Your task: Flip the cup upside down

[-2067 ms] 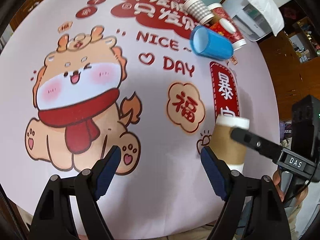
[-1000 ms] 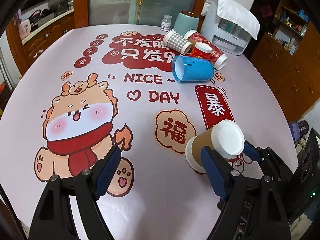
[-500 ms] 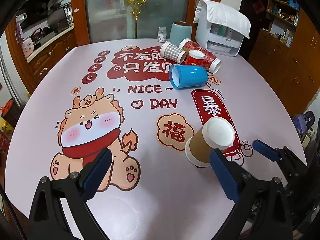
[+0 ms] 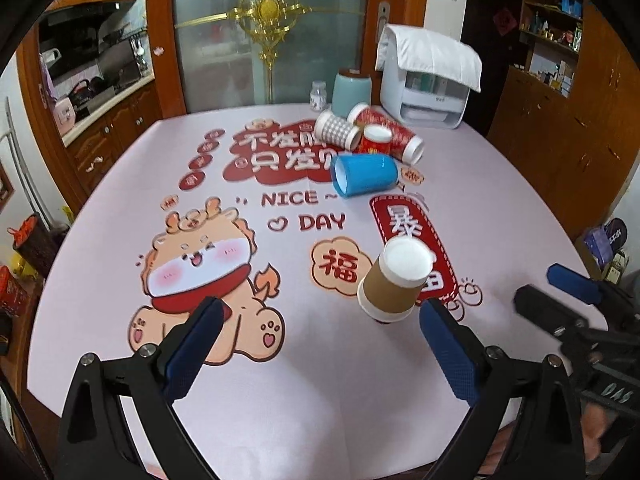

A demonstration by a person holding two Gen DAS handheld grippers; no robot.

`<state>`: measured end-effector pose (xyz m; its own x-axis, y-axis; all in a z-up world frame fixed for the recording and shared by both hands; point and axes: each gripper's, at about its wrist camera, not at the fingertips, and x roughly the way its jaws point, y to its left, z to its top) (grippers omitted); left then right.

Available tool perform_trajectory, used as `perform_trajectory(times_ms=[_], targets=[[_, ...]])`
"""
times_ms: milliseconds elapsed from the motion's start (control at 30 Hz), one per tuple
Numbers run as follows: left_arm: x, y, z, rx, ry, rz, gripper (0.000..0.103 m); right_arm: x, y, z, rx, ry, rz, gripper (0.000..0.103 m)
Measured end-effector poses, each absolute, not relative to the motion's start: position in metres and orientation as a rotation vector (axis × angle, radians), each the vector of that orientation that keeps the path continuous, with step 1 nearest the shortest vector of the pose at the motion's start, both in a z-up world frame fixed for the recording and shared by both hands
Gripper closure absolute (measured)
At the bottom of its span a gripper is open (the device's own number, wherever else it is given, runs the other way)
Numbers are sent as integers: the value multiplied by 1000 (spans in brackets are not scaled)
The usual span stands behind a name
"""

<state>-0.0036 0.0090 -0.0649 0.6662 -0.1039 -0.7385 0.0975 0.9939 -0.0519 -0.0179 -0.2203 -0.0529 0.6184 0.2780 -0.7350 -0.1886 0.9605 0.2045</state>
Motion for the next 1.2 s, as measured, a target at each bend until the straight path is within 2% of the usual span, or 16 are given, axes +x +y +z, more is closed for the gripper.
perform_trajectory(times_ms=[100,333,533,733,1200], targets=[[-11,10,-44,-4,802,-87,1,-27,-224,-21,121,840,252,24],[-25,9,2,-18,718,-54,1,-47,-222,48,79,753,220,22],[-32,-3,16,3,693,-27,1,-59,-222,86,107,721,233,19],[-35,-6,17,-3,674,26,1,-72,-216,95,59,668,183,17],[-29,-7,9,-7,688,49,1,-60,-213,76,34,672,139,17]])
